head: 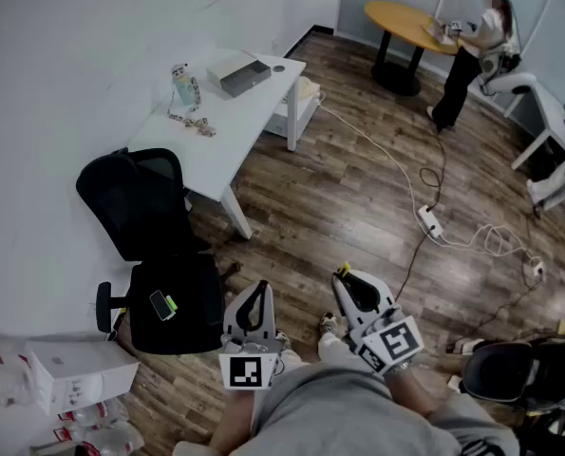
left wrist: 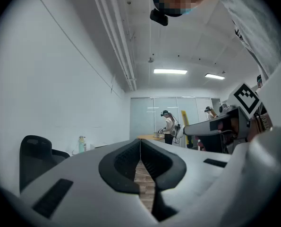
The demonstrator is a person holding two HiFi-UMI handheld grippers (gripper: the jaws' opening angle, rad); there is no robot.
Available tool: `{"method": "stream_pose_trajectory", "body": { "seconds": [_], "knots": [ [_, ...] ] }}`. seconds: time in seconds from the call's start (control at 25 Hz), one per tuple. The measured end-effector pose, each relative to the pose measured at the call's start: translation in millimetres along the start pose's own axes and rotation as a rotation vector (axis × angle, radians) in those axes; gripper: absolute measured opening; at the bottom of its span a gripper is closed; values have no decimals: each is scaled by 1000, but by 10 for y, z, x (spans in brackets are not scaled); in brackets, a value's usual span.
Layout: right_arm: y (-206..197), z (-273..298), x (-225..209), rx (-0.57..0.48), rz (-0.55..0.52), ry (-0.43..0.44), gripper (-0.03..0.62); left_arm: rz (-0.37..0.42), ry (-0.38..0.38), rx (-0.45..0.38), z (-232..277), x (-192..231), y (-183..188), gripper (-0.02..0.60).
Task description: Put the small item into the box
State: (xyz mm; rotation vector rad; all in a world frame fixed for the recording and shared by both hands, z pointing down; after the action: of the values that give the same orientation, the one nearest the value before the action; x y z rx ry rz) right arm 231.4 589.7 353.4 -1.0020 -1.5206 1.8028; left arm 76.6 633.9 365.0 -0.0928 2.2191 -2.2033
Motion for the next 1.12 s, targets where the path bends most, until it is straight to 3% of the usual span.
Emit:
{"method": "stream_pose_trajectory", "body": {
  "seconds": [0.48, 1.12],
  "knots": [
    [12, 31, -169, -14, 2, 25, 64, 49, -16, -4, 192, -152, -8, 35],
    [43, -351, -1050, -14, -2, 31, 64, 72, 11, -2, 685, -907, -47, 35]
  ]
}}
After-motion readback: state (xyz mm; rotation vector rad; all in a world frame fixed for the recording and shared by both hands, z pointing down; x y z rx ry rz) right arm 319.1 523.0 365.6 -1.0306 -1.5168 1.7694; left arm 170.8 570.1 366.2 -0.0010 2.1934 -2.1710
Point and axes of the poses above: the fingertips, and each gripper's own axes: z forward along the fingers, x to its left, y out of its top, the point moved 3 cm from there along -z, backward along the fingers, and after that the axes turned 7 degrees about y, right-handed, at the moved point
